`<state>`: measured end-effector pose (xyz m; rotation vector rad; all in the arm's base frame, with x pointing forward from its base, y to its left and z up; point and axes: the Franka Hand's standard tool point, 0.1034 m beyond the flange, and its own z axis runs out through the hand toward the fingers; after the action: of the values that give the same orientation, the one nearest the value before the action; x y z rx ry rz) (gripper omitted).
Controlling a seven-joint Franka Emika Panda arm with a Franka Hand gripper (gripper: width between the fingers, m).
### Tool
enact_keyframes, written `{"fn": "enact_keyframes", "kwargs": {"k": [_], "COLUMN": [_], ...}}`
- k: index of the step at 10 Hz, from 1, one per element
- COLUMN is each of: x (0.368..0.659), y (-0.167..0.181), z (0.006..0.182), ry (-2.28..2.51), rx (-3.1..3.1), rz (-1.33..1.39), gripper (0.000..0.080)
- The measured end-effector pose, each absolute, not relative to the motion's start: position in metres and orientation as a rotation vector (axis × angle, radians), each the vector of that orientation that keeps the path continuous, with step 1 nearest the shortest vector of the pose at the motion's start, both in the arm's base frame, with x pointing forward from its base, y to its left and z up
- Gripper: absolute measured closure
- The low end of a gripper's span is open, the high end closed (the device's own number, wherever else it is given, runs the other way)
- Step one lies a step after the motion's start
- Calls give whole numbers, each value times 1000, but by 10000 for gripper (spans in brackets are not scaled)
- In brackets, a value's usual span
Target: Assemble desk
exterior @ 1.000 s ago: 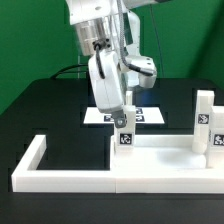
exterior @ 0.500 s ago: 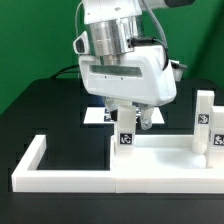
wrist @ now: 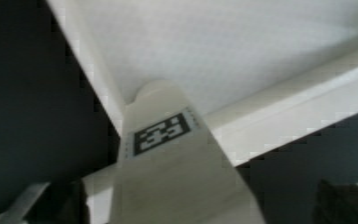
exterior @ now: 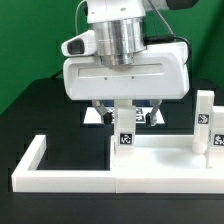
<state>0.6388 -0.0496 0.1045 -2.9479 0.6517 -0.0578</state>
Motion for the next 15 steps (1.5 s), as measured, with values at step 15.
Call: {"fn": "enact_keyframes", "kwargs": {"k": [15], "x": [638], "y": [-53], "z": [103], "ry": [2221], "rx": [-1913], "rz": [118], "gripper": [505]}}
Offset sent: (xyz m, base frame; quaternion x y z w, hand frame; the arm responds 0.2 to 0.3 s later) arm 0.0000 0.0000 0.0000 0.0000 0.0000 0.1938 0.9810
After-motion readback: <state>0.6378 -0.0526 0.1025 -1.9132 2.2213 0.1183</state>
